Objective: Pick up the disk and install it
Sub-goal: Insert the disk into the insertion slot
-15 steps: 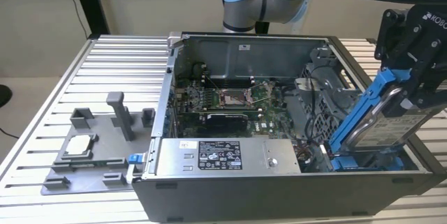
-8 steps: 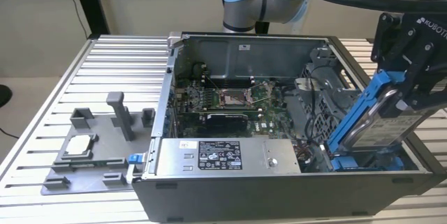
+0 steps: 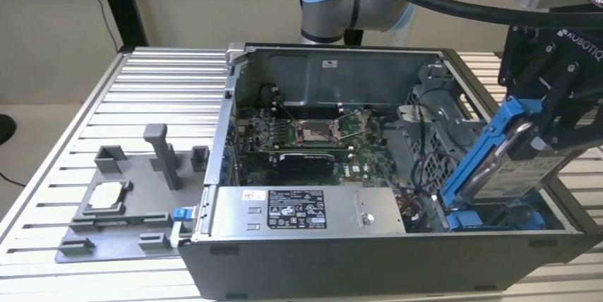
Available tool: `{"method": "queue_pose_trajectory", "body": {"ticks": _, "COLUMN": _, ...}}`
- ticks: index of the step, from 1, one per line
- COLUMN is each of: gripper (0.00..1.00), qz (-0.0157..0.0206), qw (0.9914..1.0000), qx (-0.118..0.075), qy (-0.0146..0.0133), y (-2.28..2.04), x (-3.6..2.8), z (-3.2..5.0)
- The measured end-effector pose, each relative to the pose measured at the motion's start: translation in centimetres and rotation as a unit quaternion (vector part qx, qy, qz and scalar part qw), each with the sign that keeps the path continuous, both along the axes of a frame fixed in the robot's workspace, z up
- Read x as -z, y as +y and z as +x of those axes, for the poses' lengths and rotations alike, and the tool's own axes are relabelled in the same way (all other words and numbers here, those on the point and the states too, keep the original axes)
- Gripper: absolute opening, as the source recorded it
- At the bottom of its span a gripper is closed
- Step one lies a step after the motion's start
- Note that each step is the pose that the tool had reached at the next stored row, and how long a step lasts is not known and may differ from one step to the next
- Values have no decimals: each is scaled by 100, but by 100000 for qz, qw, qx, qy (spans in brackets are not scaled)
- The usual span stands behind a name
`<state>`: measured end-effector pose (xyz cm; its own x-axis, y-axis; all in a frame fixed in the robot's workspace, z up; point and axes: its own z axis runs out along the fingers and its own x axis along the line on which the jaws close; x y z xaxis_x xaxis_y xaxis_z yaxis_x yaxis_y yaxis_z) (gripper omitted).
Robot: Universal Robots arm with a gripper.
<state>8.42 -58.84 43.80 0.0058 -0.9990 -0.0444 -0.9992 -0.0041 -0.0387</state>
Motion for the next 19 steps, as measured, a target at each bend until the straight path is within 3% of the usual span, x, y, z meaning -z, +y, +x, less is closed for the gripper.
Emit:
{"method": "queue_pose_trajectory", "body": {"ticks": 3, "gripper": 0, "qz": 9, "qw": 100000, "qx": 193, "qy": -1, "y": 15, "x": 12, "z": 3}}
{"method": "queue_pose_trajectory", "body": {"ticks": 19, "gripper": 0, "qz": 6, "qw": 99999, "qx": 402, "qy": -4, "y": 15, "x": 23, "z": 4}}
